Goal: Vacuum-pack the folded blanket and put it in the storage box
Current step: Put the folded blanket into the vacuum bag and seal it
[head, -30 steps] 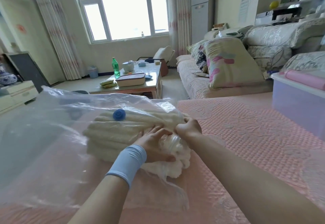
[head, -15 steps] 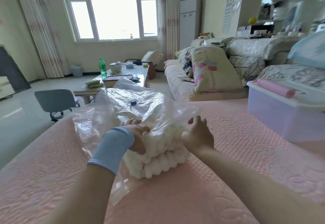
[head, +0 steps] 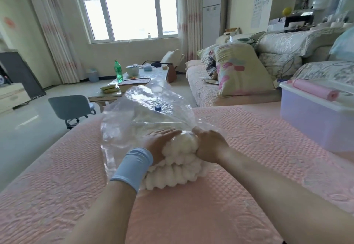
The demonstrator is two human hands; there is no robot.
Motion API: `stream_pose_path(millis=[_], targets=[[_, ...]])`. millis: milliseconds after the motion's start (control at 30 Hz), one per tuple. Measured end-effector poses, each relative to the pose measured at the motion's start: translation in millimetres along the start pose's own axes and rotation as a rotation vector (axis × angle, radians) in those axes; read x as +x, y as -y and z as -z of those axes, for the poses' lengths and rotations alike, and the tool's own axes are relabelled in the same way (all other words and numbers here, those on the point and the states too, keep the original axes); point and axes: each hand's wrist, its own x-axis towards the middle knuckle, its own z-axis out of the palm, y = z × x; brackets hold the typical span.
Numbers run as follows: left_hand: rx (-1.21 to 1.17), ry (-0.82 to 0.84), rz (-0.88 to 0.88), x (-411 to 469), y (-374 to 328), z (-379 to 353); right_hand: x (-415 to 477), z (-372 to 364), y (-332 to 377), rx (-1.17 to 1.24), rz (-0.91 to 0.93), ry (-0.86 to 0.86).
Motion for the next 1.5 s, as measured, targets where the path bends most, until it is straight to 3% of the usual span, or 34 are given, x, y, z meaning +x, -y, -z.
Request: stream_pose_path(millis=[133,233,333,433,500,567,633,700,800,900,1067,1233,1300,1367,1433,1500], targets=[[-0.115,-0.084,-0.052,-6,3,0,-17,7,6,-0.061,-0.02,-0.105],[-0.056,-0.063,-0.029,-9,0,3,-29,12,6,-0.184,-0.032,-0.042],[-0.115,-0.067,0.035,-27,1,11,-44,13,22,-0.26,0.156,-0.165],[-0.262,-0.306,0.071,-55,6,19,-55,2,55,-0.293,0.483,-0.372],[-0.206,-0.558,0.104,-73,10,23,-62,-12,79,-0.36,0.604,-0.37],[-0.18,-0.644,0.124,-90,13,20,-64,-29,95,-0.472,0.647,-0.331],[-0.196,-0.551,0.127,-106,16,9,-63,-38,105,-0.551,0.579,-0.289],[-0.181,-0.353,0.183,-122,25,-10,-57,-47,113,-0.546,0.51,-0.273],[-0.122,-0.083,0.248,-135,35,-42,-53,-60,120,-0.555,0.438,-0.119],[-0.04,0.043,0.253,-129,35,-60,-49,-69,122,-0.672,0.395,-0.068],[0.353,0.257,0.312,-110,37,-76,-37,-77,112,-0.773,0.425,-0.118],[0.46,0.363,0.128,-98,34,-59,-17,-78,87,-0.898,0.486,-0.105],[0.477,0.439,0.163,-97,38,-63,-5,-72,64,-0.859,0.468,-0.002],[0.459,0.499,0.236,-98,41,-60,5,-65,43,-0.701,0.301,-0.028],[0.366,0.519,0.282,-95,44,-58,13,-63,22,-0.516,0.115,0.014],[0.306,0.473,0.308,-90,43,-56,13,-60,12,-0.409,0.083,0.109]])
